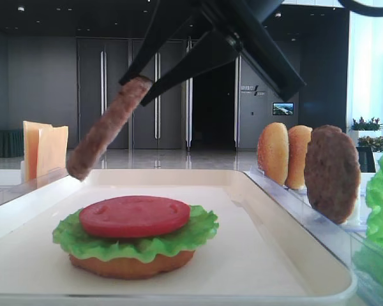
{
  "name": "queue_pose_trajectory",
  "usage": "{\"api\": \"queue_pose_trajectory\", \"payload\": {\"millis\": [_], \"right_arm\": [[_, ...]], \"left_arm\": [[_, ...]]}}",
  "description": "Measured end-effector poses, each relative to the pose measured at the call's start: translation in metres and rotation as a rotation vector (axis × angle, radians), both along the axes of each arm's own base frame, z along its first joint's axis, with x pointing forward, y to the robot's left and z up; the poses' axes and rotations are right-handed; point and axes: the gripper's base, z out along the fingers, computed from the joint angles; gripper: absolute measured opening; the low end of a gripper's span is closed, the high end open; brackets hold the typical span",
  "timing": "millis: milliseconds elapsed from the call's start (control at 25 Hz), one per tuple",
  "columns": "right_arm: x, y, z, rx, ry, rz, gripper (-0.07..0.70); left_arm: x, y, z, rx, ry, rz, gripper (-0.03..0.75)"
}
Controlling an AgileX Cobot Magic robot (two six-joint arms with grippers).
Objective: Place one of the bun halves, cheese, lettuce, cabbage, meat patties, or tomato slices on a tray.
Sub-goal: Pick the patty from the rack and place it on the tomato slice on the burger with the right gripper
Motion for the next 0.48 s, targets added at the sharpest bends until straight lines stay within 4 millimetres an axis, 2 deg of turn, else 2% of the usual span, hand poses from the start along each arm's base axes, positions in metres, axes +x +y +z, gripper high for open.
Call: {"api": "queue_pose_trajectory", "payload": {"millis": [480], "right_arm": [[-0.0025,0.0031,-0.0026,0.02,-0.007,0.059,0.108]], "left_arm": [[0.0,0.0,0.0,0.0,0.0,0.0,0.391]]}}
